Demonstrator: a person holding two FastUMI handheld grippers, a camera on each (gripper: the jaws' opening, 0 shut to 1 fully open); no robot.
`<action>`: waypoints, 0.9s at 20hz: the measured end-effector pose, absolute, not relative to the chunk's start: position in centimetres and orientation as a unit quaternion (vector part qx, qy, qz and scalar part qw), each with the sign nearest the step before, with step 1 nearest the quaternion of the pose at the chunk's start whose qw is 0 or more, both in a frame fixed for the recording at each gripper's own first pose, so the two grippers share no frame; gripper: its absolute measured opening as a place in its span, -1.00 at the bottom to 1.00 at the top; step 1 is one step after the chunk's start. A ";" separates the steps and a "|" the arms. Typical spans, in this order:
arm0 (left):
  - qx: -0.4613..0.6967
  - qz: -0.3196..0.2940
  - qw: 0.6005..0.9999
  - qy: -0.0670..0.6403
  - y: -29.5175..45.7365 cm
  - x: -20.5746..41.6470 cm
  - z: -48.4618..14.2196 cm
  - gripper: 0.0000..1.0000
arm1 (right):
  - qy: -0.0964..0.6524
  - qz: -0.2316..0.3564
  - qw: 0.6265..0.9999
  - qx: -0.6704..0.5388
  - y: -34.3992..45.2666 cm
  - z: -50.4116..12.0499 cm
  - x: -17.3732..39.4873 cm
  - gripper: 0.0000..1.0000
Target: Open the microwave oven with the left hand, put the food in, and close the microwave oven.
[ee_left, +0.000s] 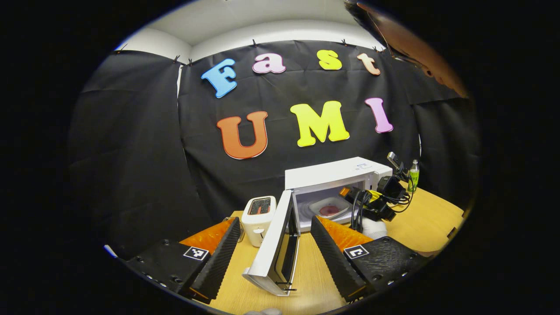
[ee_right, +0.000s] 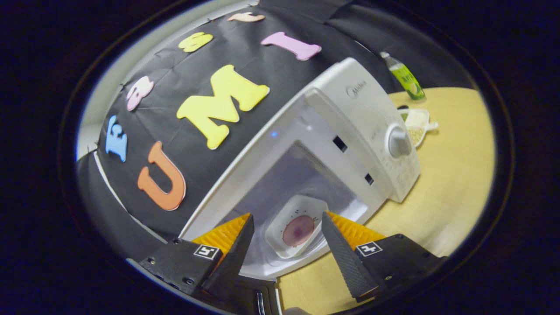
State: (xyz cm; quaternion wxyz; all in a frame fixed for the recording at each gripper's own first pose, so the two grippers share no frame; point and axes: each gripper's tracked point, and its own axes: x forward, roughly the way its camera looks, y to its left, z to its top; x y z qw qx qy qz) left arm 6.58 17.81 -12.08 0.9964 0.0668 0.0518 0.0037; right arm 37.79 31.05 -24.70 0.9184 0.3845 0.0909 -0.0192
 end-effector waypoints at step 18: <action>0.003 0.024 0.999 0.022 20.5 4.9 -9.6 0.92 | 0.045 -0.005 0.999 0.015 10.2 -5.9 17.2 0.82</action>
